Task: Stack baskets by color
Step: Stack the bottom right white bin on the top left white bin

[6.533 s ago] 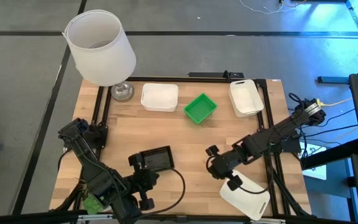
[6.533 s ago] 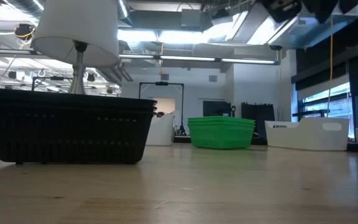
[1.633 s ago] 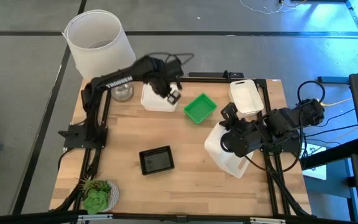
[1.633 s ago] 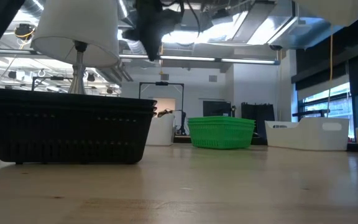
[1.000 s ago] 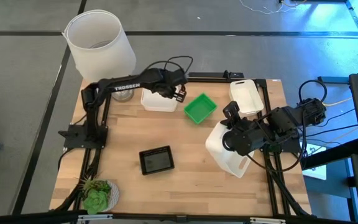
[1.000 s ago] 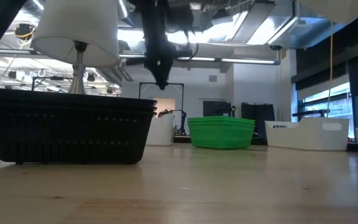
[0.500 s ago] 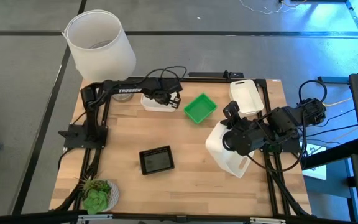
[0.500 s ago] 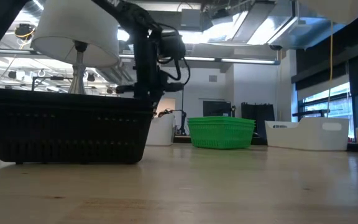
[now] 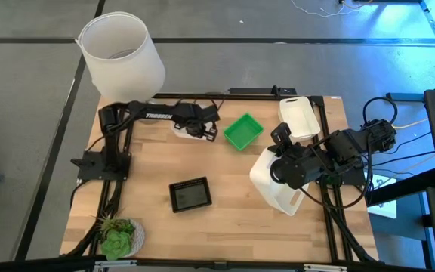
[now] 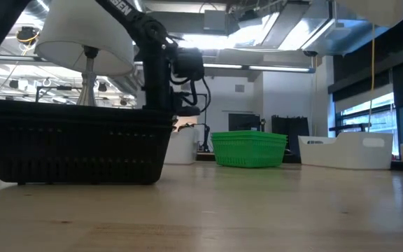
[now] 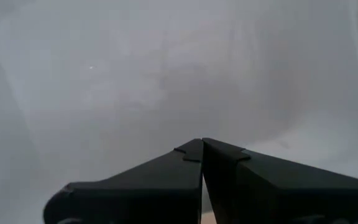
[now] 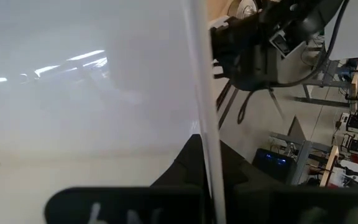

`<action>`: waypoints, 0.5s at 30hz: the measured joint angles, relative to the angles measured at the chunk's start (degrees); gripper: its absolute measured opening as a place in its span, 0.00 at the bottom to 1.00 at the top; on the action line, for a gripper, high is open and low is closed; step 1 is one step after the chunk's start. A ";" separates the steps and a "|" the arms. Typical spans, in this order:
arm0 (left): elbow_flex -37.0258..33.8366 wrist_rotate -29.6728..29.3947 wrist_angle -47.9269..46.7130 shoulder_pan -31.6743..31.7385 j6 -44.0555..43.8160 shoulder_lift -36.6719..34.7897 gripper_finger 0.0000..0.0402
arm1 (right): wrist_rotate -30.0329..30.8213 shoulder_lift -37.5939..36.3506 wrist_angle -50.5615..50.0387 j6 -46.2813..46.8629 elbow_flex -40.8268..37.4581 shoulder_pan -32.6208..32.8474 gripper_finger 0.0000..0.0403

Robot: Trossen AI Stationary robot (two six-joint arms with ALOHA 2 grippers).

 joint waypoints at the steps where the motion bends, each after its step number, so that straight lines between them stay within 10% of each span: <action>1: 0.02 0.12 0.12 -0.80 -0.54 -0.02 0.00 | 0.00 0.00 0.00 0.01 0.02 0.00 0.00; 15: 0.02 5.76 -0.19 -13.70 -12.42 -0.02 0.00 | 0.00 0.00 0.00 -0.26 0.00 -0.02 0.00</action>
